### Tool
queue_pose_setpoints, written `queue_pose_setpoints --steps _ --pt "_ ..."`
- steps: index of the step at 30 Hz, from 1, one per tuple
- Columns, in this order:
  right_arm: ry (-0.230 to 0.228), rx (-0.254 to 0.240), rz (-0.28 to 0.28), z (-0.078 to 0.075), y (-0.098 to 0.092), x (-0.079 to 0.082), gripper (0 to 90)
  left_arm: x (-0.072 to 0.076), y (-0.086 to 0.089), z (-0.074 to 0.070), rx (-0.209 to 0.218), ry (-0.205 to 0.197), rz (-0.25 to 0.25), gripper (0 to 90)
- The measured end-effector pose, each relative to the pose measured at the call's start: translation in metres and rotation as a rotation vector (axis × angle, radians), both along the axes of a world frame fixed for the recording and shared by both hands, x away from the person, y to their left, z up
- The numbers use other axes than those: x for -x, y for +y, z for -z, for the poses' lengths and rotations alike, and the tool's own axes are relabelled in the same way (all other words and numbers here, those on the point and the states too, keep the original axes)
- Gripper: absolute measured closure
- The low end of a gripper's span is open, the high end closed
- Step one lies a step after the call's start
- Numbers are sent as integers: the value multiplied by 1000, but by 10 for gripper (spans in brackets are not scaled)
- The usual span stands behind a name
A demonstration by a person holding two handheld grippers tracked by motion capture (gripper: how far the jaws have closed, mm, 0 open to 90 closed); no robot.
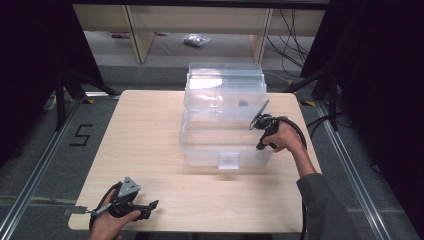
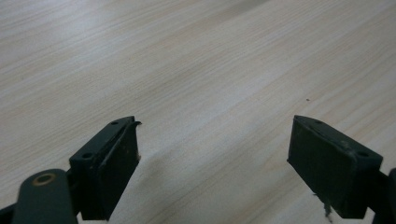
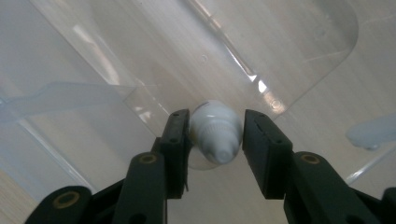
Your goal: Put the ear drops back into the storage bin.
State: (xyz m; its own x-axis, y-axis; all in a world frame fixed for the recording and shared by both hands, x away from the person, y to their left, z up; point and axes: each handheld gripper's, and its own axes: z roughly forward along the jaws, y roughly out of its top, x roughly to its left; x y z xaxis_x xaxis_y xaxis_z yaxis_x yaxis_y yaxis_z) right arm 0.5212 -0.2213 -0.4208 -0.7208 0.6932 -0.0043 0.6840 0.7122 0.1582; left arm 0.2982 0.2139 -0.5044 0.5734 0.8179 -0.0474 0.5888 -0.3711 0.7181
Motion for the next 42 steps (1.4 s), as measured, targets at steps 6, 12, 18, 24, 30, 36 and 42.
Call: queue_pose_setpoints --steps 6,12,18,24,30,36,42 --pt "-14 -25 -7 -5 -3 1 559 0 0 1 5 1 -1 156" --pt "-41 -54 16 -16 -6 2 442 0 0 1 4 2 0 156" --pt "-71 -75 31 -28 -6 5 383 -1 1 1 -9 2 -4 156" --pt "-95 -101 29 -36 -7 11 365 0 0 1 5 2 -5 156" --pt "-105 -119 33 -41 -8 15 346 0 0 1 10 3 -8 156" --pt "-125 -141 20 -49 -8 22 332 -1 1 0 -3 5 -1 156" --pt "-132 -146 22 -54 -9 28 331 0 -1 1 17 -5 -10 156"
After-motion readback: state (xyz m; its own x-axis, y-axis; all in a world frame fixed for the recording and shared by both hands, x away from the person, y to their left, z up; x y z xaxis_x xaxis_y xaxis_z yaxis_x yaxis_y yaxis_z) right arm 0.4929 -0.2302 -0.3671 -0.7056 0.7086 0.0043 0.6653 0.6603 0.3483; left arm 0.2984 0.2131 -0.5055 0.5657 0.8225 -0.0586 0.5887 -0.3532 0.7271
